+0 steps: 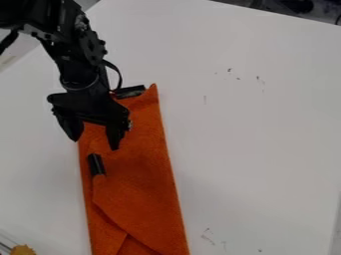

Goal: Unfold the cloth from bottom left to top right

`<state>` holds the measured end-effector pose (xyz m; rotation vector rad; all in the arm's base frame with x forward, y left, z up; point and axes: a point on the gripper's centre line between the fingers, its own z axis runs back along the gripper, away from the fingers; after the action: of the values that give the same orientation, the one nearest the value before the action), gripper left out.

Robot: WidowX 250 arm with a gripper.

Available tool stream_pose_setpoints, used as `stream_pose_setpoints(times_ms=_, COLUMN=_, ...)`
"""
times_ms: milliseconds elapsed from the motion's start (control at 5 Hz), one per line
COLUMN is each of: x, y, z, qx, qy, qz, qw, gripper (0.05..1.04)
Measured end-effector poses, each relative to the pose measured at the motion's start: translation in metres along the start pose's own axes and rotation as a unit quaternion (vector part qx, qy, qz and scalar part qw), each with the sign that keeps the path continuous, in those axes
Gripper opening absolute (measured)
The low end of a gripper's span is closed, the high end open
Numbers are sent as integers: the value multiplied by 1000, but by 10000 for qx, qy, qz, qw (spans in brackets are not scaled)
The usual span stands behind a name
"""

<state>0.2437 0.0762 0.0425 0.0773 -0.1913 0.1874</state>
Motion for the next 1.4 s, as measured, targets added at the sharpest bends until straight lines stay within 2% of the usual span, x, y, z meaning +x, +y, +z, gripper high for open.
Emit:
stream_pose_setpoints(times_ms=200, x=-4, y=-1, z=-5, qx=-10, qy=107, qz=26, qw=9999, gripper=1001)
stream_pose_setpoints(times_ms=400, x=-3, y=-6, z=-6, qx=22, qy=23, qz=-23, qw=10000, gripper=1001)
stream_pose_setpoints(times_ms=600, x=-11, y=-10, z=-10, qx=23, qy=39, qz=-6, qw=10000, gripper=1001)
stream_pose_setpoints(times_ms=800, x=-18, y=-13, z=-14, qx=28, qy=-57, qz=64, qw=10000, gripper=1001)
stream_pose_setpoints(times_ms=1400, x=-22, y=-14, z=-19, qx=-97, qy=-218, qz=144, qw=9996, gripper=1001)
